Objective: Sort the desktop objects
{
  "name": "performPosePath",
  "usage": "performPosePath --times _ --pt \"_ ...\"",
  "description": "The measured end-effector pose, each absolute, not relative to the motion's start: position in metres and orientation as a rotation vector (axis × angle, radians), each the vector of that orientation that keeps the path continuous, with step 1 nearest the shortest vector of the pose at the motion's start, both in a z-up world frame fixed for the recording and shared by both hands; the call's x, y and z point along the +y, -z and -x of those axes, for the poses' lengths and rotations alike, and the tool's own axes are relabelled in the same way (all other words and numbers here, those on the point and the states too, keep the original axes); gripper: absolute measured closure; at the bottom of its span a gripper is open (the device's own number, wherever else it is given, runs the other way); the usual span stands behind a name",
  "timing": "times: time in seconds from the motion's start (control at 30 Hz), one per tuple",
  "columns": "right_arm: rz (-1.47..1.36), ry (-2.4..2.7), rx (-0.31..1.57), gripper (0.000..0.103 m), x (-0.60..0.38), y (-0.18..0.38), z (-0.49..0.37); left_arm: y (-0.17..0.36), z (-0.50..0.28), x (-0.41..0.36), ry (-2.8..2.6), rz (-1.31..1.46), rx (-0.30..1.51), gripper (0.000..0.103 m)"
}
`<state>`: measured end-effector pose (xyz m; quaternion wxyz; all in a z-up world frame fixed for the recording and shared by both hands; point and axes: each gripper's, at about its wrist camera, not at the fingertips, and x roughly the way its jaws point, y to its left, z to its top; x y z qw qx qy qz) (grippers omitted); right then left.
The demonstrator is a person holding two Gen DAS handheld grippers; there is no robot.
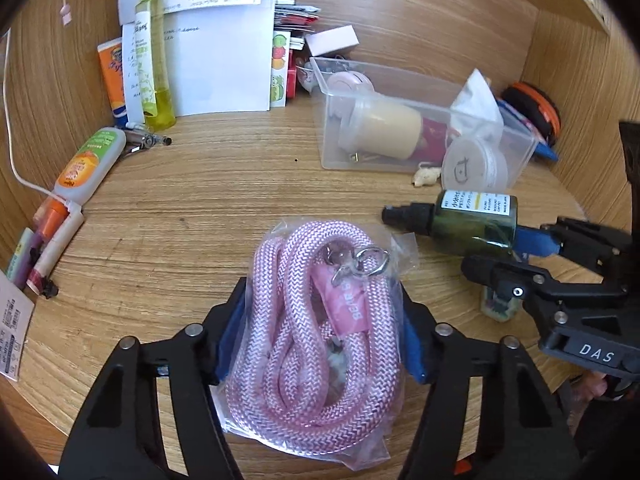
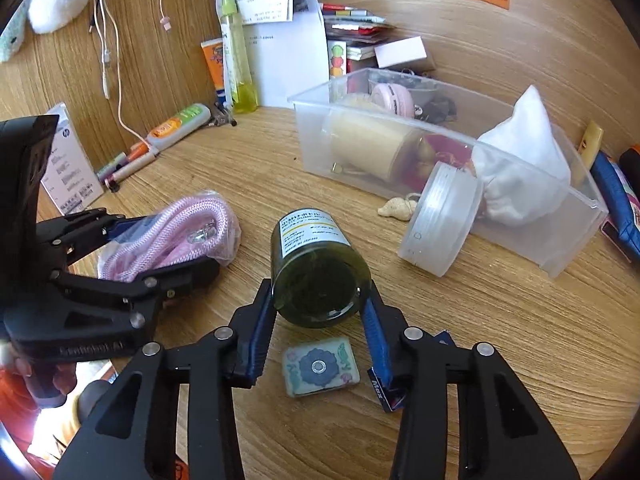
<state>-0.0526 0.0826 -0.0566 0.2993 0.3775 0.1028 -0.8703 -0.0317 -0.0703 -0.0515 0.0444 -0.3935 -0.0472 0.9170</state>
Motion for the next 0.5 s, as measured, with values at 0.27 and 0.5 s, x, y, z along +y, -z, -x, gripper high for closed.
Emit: performPosePath --times 0.27,0.5 --pt "-0.963 2.332 0.210 0.067 0.099 0.042 0.047 0.043 0.032 -0.075 -2.806 1.175 -0.212 0.042" --pt "-0.923 2.360 0.178 0.068 0.110 0.029 0.044 0.024 0.034 -0.070 -2.812 1.103 -0.205 0.042"
